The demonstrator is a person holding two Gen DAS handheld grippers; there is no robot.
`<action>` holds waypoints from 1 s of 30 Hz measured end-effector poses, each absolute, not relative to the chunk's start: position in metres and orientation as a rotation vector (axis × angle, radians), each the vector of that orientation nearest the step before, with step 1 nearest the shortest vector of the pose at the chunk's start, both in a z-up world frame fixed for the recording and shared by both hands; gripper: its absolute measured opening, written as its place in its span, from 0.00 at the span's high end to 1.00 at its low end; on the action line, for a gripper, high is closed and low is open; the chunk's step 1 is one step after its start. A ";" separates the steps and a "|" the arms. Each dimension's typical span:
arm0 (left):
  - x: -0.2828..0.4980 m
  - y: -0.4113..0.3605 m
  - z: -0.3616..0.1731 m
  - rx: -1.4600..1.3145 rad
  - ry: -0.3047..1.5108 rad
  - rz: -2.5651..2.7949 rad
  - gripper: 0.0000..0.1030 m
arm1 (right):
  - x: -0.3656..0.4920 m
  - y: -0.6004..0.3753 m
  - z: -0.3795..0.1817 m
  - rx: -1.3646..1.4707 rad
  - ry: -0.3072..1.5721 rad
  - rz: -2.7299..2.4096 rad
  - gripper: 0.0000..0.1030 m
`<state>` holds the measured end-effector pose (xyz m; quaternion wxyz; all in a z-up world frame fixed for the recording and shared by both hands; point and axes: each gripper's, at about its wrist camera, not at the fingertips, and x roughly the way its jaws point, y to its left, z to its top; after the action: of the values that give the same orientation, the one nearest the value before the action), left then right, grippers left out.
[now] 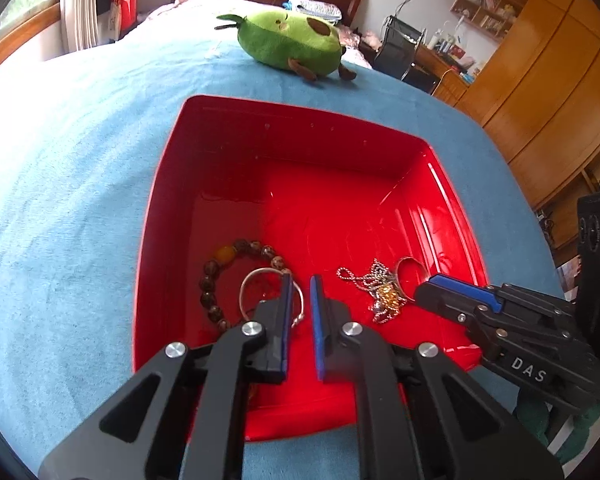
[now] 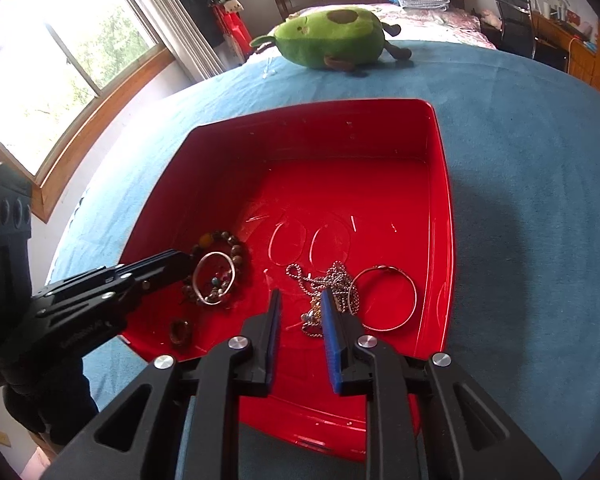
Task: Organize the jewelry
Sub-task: 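Lower the ring into the red tin with the left tool while the right tool releases the pendant there, then grasp the black-cord pendant with the left tool while the right tool grasps the black bead necklace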
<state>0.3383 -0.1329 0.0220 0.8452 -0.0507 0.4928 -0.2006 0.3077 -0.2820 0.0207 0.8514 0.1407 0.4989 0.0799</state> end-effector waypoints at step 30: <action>0.139 -0.068 0.012 0.002 1.066 -0.456 0.84 | 0.131 -0.260 0.017 0.343 1.025 0.218 0.78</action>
<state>0.1392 -0.0679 0.0120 0.8367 0.0011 0.5036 -0.2154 0.1308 -0.2598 0.0166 0.8518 0.1631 0.4869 0.1036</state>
